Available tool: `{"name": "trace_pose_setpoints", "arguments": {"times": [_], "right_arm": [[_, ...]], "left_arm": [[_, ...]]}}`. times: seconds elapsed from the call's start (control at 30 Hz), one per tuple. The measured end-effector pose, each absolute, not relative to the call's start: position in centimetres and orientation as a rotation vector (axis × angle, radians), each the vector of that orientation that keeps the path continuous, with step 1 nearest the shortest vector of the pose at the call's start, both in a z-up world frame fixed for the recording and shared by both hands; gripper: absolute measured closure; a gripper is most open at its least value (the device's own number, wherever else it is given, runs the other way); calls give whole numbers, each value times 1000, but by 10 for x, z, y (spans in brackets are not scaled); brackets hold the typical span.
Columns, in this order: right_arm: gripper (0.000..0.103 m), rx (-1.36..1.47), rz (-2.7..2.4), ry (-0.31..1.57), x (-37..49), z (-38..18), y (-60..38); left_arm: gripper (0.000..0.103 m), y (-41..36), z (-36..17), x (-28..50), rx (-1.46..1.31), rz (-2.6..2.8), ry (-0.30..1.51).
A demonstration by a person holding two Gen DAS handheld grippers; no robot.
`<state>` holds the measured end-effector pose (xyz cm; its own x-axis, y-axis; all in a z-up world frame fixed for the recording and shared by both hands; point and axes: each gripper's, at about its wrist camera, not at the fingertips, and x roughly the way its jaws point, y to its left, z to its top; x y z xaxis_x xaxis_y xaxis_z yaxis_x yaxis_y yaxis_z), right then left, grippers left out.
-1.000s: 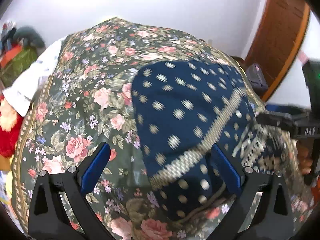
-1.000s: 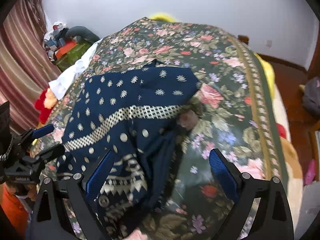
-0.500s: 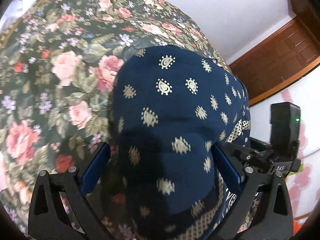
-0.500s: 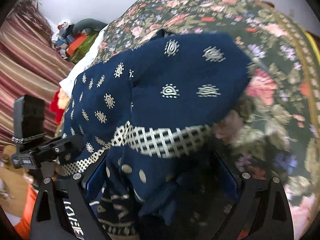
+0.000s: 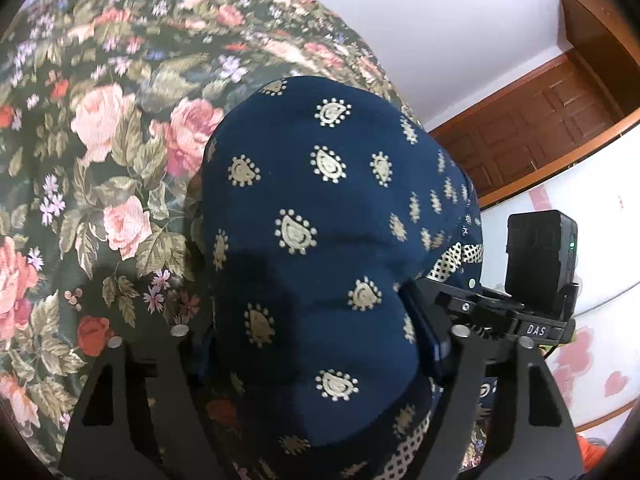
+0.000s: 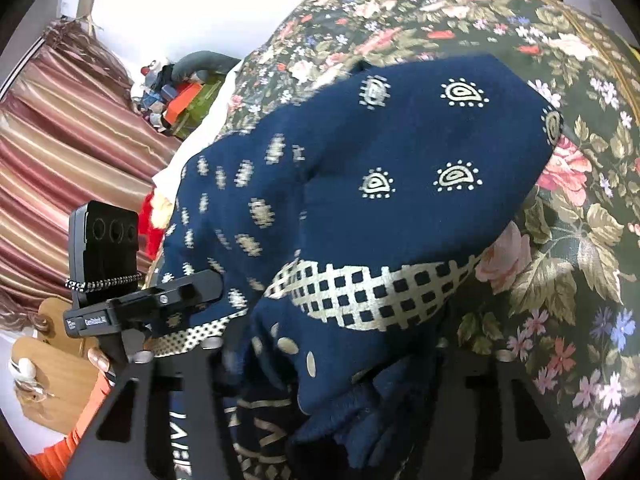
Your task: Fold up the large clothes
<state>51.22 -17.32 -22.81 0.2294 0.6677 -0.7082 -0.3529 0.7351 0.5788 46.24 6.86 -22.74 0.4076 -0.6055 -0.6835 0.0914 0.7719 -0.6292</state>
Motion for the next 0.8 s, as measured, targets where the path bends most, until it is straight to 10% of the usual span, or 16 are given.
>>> {"name": "trace_pose_setpoints", "arguments": {"times": [0.8], "right_arm": [[73,198,780,941,420,-69,-116]], "left_arm": [[44,106,-63,357,-425,-471,827]]}}
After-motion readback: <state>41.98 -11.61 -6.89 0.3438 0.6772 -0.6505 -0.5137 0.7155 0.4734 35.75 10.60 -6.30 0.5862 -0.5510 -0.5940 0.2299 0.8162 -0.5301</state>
